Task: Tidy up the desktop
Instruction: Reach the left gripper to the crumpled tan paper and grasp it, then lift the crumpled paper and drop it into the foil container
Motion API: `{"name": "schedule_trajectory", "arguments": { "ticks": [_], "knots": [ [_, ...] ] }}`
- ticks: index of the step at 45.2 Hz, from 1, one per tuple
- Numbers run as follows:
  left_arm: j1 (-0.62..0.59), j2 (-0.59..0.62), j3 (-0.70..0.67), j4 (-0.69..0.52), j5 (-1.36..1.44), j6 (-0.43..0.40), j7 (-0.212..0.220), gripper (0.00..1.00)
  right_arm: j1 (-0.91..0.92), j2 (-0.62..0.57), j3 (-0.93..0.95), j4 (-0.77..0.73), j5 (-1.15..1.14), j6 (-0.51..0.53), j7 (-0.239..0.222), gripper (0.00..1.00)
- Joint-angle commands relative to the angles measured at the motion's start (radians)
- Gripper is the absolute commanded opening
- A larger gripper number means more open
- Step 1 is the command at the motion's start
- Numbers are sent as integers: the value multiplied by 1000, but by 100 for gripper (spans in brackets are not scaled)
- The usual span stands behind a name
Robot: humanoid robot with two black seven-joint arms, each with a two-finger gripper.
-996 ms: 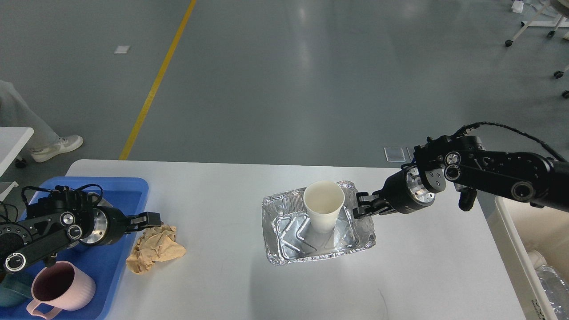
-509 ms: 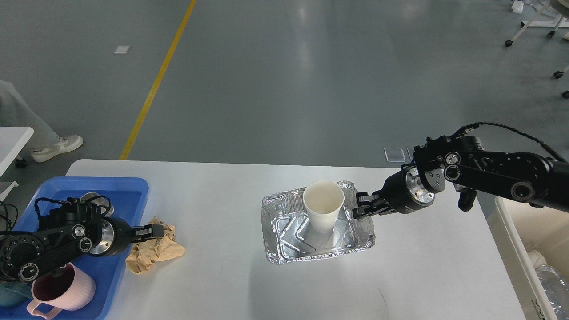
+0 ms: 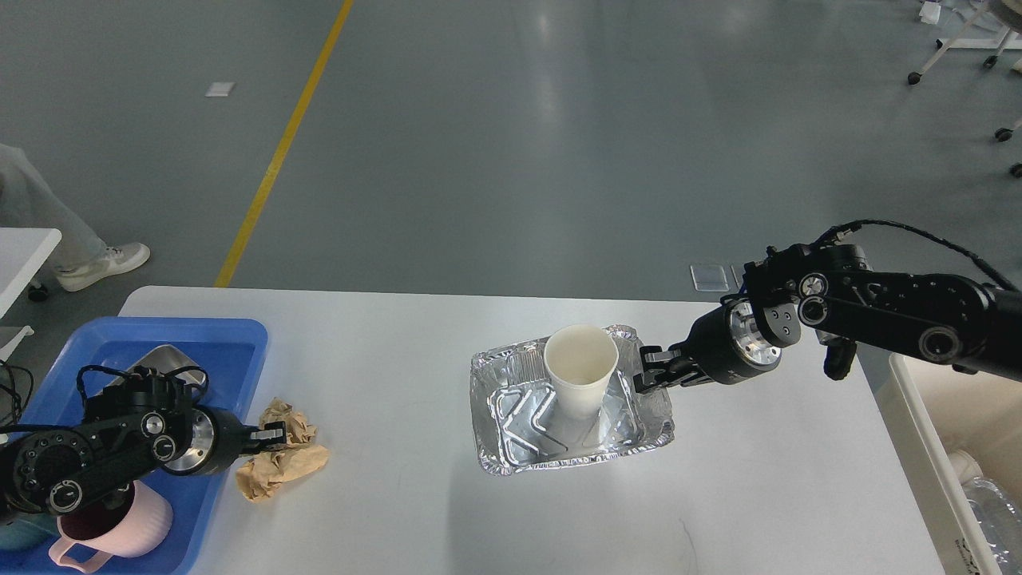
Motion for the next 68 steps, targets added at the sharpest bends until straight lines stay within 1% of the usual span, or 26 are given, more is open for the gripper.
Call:
{"name": "schedule_trajectory", "arguments": {
  "ticks": [1,5,7,14,18,20,22,26,30,32,39,44,49,53,61,62,63,68],
  "knots": [
    [-11,-3,-9,0,-8,-10,1,0,0,-1,0,1,0,0,0,0],
    [-20,5,-15,-5,-11,-25,0,0,0,-1,0,-1,0,0,0,0],
    [-33,14,-35,-8,-11,-57,0,0,2,-1,0,1,0,0,0,0],
    [-60,83,-191,-22,-17,-224,3,0,2,-2,0,-1,0,0,0,0],
    [-104,124,-263,-43,-19,-306,0,1,2,-2,0,-1,0,0,0,0],
    [-135,150,-288,-53,-23,-352,-2,1,2,-5,1,-2,0,0,0,0],
    [-165,179,-306,-63,-40,-401,-12,2,2,-9,0,-2,0,0,0,0],
    [-222,228,-334,-83,-111,-494,-12,2,0,-10,0,-4,0,0,0,0],
    [-288,264,-337,-92,-164,-545,-12,2,0,-10,1,-4,0,0,0,0],
    [-320,281,-337,-99,-175,-557,-14,2,0,-10,0,-5,0,0,0,0],
    [-440,314,-331,-122,-224,-559,-16,2,2,-10,0,-5,3,0,0,0],
    [-510,305,-323,-122,-246,-559,-14,2,5,-10,1,-7,9,0,0,0],
    [-546,279,-319,-120,-247,-559,-14,2,11,-9,0,-9,12,2,0,0],
    [-558,206,-310,-106,-246,-559,-12,2,15,-9,1,-16,17,2,0,0],
    [-587,52,-233,-68,-241,-559,-11,2,18,-9,3,-32,55,3,0,0],
    [-587,52,-233,-68,-241,-559,-11,2,18,-9,3,-32,55,3,0,0],
    [-586,-4,-230,-39,-241,-559,-9,2,18,-10,3,-36,77,5,0,0],
    [-577,-86,-230,-2,-241,-559,-8,2,20,-10,6,-38,109,8,0,0]
  ]
}}
